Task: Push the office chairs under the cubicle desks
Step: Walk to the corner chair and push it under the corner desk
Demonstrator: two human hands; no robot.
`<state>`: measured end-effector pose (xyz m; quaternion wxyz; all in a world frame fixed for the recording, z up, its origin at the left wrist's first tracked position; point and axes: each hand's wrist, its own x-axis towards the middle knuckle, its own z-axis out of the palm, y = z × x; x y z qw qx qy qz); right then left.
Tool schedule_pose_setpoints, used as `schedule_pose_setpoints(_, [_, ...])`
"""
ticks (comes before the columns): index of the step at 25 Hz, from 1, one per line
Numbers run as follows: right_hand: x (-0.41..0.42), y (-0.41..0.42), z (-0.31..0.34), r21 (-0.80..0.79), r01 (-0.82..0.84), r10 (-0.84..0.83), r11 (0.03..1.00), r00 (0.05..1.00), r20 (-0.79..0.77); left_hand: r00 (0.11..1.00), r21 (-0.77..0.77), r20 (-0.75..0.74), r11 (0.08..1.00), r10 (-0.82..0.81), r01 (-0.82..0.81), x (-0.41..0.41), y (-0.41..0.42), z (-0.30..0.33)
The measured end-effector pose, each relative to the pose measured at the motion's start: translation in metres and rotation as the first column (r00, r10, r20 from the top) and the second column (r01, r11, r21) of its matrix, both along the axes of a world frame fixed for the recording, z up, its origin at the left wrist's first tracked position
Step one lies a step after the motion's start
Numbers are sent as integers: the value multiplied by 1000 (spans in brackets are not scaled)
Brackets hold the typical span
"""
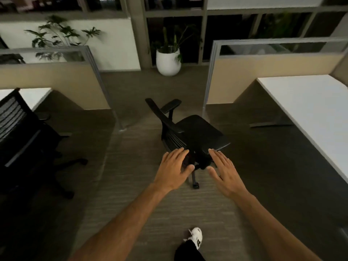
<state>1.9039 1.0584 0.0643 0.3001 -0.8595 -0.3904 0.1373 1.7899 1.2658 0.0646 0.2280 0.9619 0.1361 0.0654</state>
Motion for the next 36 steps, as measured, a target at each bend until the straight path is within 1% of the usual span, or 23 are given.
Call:
schedule_pose_setpoints(4, [69,94,9,-5,-73,73,997,997,17,998,19,-8,998,65,-65,50,77,22])
schedule_pose_setpoints(6, [100,134,15,0,-109,109,994,993,41,996,56,8,994,92,-92,76,111,29])
schedule_pose_setpoints(8, [124,167,19,-10,-124,124,992,991,49,993,58,-1,992,115,-114,94,140,34])
schedule_pose_setpoints(14, [173,246,3,-36,-112,112,993,994,0,994,44,-72,996,80,-77,146,227,26])
schedule_pose_setpoints(16, [192,278,-10,-47,-39,37,998,998,-41,994,43,-105,999,5,0,178,269,17])
schedule_pose_setpoints(17, [193,280,-8,-59,-45,44,997,999,-26,994,43,-113,999,3,2,180,273,20])
schedule_pose_setpoints(18, [196,291,-13,-64,-9,8,998,1000,-19,990,35,-131,998,-43,48,193,290,18])
schedule_pose_setpoints(21, [211,328,-37,-63,179,-185,982,978,-92,964,1,-181,981,-193,196,237,346,0])
schedule_pose_setpoints(22, [207,323,-37,-78,184,-191,980,977,-91,960,12,-186,977,-208,214,239,347,-1])
schedule_pose_setpoints(26, [219,354,-53,-144,324,-345,935,924,-161,881,-13,-281,919,-381,393,295,398,-30])
schedule_pose_setpoints(28, [219,358,-57,-153,333,-355,931,922,-152,857,6,-310,900,-412,435,309,411,-37])
schedule_pose_setpoints(29, [224,359,-62,-176,372,-401,912,899,-178,830,14,-325,875,-453,484,324,415,-43])
schedule_pose_setpoints(30, [230,362,-65,-198,371,-407,907,893,-190,814,28,-344,861,-469,508,335,420,-49])
schedule_pose_setpoints(31, [234,364,-72,-230,360,-406,904,891,-202,790,15,-364,845,-493,535,348,426,-55])
schedule_pose_setpoints(33, [230,365,-81,-307,278,-352,910,909,-222,757,3,-418,833,-502,554,353,437,-63])
schedule_pose_setpoints(36, [241,380,-95,-371,252,-370,894,882,-292,666,5,-536,787,-519,618,382,467,-83])
